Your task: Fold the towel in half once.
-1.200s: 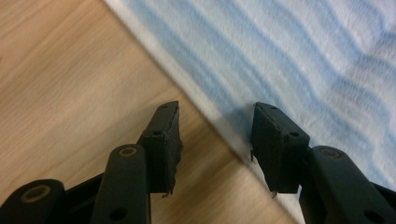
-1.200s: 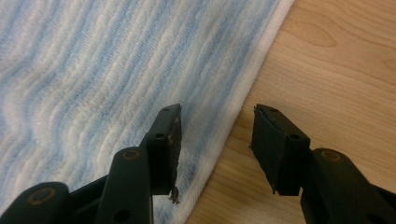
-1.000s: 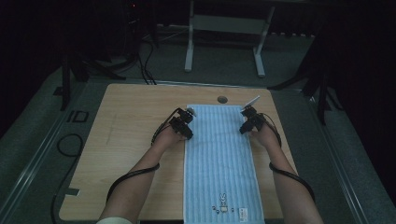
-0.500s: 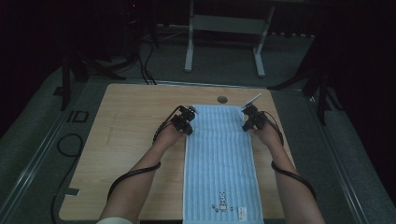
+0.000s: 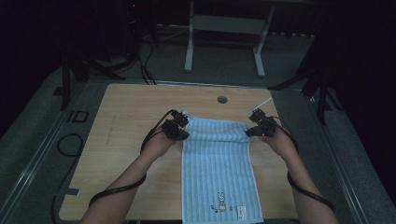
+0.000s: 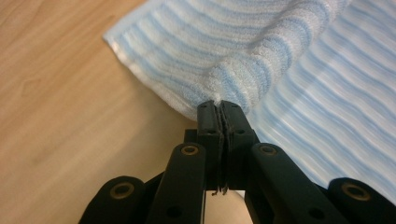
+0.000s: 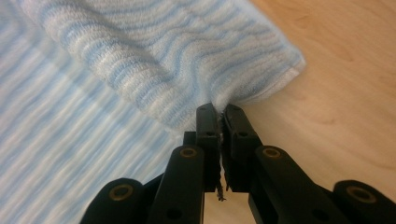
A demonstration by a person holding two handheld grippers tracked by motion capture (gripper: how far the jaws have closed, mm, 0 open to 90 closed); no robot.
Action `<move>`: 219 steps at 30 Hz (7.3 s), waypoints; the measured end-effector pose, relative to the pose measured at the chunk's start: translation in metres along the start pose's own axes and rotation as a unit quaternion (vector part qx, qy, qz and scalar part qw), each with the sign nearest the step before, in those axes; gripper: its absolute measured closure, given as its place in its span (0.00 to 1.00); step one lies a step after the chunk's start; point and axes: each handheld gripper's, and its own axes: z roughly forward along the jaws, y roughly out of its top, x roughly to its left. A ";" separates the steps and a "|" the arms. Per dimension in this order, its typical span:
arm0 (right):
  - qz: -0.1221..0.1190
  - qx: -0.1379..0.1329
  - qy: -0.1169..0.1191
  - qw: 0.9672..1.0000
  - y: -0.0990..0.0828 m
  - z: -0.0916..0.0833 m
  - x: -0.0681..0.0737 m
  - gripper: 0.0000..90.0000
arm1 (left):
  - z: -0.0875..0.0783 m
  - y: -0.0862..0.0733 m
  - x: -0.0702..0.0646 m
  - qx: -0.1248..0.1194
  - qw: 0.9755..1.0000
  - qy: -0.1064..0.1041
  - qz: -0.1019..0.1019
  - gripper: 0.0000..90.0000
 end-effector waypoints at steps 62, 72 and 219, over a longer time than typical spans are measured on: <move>0.008 0.001 0.021 1.000 -0.057 0.023 0.035 0.78 | 0.020 -0.035 -0.001 0.069 0.997 -0.044 0.012 0.66; 0.076 -0.012 -0.010 0.997 -0.008 0.019 -0.019 0.69 | 0.029 0.015 0.043 0.039 0.999 0.001 -0.038 0.61; -0.030 -0.067 0.057 0.996 -0.138 -0.018 0.105 0.73 | -0.029 -0.147 -0.112 0.059 0.969 -0.208 0.122 0.75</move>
